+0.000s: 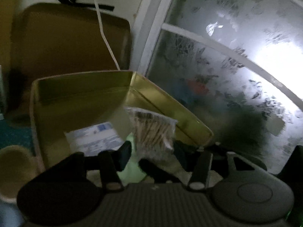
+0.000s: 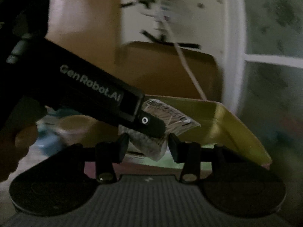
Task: Organize soft objects
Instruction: 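Carry the cotton swab bag into the pink tin and release it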
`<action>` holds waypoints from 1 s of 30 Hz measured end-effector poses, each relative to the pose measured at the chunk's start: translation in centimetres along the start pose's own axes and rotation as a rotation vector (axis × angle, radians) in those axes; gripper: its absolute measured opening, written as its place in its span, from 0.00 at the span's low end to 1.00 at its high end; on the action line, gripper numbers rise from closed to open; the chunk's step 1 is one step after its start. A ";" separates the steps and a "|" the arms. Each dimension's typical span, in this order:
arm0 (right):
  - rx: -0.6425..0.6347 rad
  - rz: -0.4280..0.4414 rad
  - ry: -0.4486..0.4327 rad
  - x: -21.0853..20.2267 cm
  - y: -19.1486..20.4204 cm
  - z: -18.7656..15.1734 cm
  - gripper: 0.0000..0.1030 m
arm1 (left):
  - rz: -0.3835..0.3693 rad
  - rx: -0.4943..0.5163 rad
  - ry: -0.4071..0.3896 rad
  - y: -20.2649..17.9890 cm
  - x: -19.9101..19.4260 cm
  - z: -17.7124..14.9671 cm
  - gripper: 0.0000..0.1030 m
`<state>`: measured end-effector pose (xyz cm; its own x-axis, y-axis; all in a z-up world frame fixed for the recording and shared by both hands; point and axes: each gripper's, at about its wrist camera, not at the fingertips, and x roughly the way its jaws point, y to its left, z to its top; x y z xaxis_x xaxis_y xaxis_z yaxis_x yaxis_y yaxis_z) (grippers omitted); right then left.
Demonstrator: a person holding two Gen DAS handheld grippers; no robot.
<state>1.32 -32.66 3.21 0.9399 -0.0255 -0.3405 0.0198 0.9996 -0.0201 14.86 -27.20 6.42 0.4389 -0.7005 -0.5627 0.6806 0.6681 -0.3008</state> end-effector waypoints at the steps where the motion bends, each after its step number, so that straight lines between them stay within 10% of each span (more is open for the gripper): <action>1: -0.004 -0.032 0.008 0.5 -0.6 -0.1 0.48 | 0.019 -0.010 0.007 -0.1 0.6 0.0 0.60; 7: 0.018 -0.284 0.029 3.7 -4.4 -1.2 0.61 | 0.086 0.022 -0.032 -0.5 0.8 -1.0 0.61; 22: 0.185 -0.193 -0.093 -2.7 -2.3 -2.0 0.62 | 0.061 0.080 -0.135 -0.8 -8.9 -5.1 0.62; 30: 0.192 -0.037 -0.073 -3.7 2.3 -2.0 0.62 | 0.167 -0.017 -0.117 5.7 -15.9 -11.7 0.63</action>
<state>-2.76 -30.24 2.59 0.9594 -0.0680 -0.2737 0.1125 0.9822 0.1503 4.90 -9.27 4.66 0.6106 -0.6033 -0.5129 0.5832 0.7808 -0.2241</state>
